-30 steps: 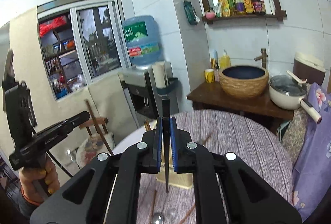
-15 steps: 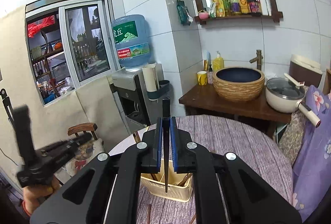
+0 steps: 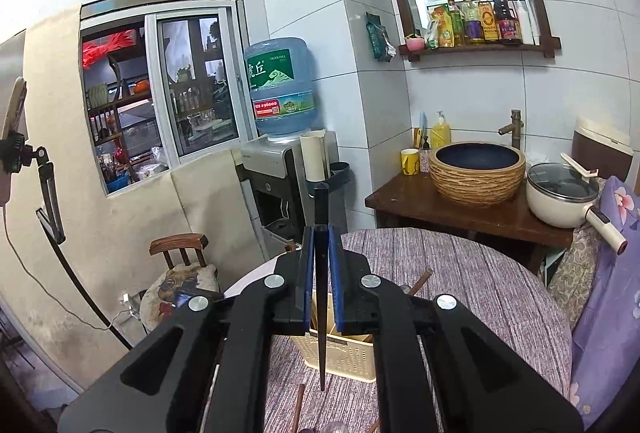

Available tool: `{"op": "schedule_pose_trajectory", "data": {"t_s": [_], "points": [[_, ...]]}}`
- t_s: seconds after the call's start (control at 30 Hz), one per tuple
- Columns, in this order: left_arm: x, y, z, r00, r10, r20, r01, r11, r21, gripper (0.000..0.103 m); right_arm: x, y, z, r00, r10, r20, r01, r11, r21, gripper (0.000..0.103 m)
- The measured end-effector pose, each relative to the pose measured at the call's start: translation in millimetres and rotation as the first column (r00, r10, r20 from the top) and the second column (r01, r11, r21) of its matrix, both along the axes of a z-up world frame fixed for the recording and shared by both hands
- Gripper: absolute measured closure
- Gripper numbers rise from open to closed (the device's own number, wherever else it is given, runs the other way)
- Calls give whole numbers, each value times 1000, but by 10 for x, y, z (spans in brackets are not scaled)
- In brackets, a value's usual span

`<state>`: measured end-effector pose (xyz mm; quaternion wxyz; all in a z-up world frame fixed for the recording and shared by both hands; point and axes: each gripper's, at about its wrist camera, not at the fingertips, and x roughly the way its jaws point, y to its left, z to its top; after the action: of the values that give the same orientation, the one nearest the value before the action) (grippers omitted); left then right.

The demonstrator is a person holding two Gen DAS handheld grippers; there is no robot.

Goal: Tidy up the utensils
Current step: 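Grasp another brown chopstick beside the holder with the left tool while the right tool holds the black chopstick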

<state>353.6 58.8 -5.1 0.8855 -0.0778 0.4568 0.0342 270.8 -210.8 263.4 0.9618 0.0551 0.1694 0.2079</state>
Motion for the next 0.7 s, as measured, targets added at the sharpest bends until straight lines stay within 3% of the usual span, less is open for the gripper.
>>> {"op": "schedule_pose_trajectory", "data": {"t_s": [0.1, 0.2, 0.27, 0.5, 0.63, 0.7], "points": [[138, -67, -198, 999, 4, -42, -2, 999, 49, 73, -32, -17, -11, 1000, -4, 2, 4, 1000, -6, 95], [220, -84, -317, 999, 13, -51, -11, 999, 39, 74, -58, -53, -35, 1000, -9, -2, 9, 1000, -9, 95], [255, -107, -330, 999, 27, -32, -24, 996, 86, 77, -70, -78, -46, 1000, -18, -3, 18, 1000, -15, 95], [370, -114, -335, 998, 56, 2, -56, 989, 135, 94, -31, -114, -76, 1000, -22, -15, 22, 1000, -12, 95], [394, -134, -330, 999, 53, 2, -53, 989, 141, 95, 8, -92, -107, 999, -23, -29, 22, 1000, -10, 95], [351, -98, -288, 998, 55, 14, -56, 994, 95, 95, 21, -90, -118, 999, -22, -35, 22, 1000, -9, 95]]}}
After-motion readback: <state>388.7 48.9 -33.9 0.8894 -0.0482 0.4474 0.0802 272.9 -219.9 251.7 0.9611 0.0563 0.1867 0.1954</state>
